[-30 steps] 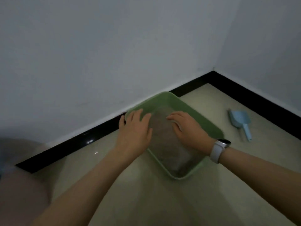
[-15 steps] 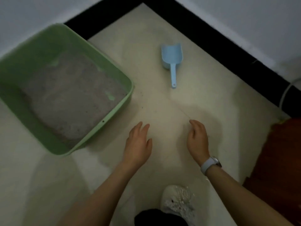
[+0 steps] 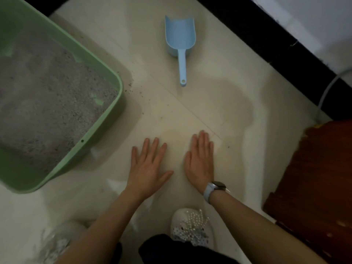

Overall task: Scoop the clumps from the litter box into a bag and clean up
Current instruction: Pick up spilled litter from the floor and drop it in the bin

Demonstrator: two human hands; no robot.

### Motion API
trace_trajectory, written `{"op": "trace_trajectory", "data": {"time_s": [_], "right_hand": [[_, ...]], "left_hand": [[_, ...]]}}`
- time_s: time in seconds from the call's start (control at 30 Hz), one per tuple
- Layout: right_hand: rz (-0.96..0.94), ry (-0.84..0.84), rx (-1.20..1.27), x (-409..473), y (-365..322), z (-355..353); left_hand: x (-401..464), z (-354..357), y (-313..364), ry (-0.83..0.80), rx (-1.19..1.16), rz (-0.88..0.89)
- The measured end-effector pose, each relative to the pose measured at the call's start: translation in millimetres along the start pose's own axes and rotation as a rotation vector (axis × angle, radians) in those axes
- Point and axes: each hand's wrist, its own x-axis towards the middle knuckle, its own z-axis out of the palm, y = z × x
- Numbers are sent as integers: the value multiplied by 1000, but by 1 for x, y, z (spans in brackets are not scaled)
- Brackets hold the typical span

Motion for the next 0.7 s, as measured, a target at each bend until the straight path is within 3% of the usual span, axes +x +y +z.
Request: {"op": "trace_trajectory", "data": {"time_s": [0.1,0.17,0.27,0.4,0.5,0.57,0.7], "right_hand": [[-202,-34,0,-4,-2,2],[-206,-13,38,-11,10,-4],[-12,76,37,-28,33,-17],[292,73,-2,-51,58,-24],[401,96,-28,-50,57,-19],[333,61,-33,-42,47,-14],[9,-10,-49,-24,12,0]], "left_hand": [[3,18,1,-11,52,94],[4,24,3,-11,73,126],[11,24,4,-11,90,130],[29,19,2,17,108,125],[37,15,-3,80,90,93],[35,13,-6,112,62,70],[19,9,-16,134,-11,-7]]}}
